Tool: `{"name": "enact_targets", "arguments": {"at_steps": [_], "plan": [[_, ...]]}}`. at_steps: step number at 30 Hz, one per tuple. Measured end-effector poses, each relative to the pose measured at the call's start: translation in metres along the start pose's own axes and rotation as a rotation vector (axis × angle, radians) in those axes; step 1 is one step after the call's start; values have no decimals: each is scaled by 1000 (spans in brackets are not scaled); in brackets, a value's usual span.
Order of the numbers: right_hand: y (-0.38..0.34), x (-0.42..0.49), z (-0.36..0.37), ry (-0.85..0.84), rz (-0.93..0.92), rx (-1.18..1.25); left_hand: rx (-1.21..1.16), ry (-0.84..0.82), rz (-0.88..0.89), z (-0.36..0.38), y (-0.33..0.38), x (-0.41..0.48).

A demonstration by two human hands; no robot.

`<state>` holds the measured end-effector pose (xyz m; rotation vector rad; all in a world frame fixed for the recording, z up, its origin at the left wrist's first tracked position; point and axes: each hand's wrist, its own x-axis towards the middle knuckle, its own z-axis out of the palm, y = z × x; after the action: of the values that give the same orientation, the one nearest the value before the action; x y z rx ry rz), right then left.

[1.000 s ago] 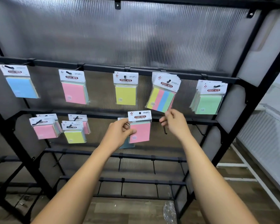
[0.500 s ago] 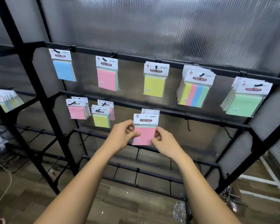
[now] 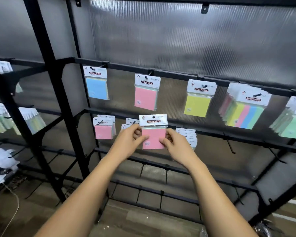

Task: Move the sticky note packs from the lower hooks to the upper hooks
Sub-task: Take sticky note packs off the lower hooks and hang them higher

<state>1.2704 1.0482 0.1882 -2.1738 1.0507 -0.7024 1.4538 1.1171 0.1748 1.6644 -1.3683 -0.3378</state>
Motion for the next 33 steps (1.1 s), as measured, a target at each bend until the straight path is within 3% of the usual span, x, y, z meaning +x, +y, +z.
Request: {"name": "enact_targets", "arguments": {"at_steps": [8,16,33], "plan": [[-58,40,16,211,-51,129,41,-20,120,-55,-40,36],[-98,65,7,325,-85,89,181,-143,180,-60,-68,48],[-92,92,14,248,35,131,211,-212,183,-45,-76,57]]}}
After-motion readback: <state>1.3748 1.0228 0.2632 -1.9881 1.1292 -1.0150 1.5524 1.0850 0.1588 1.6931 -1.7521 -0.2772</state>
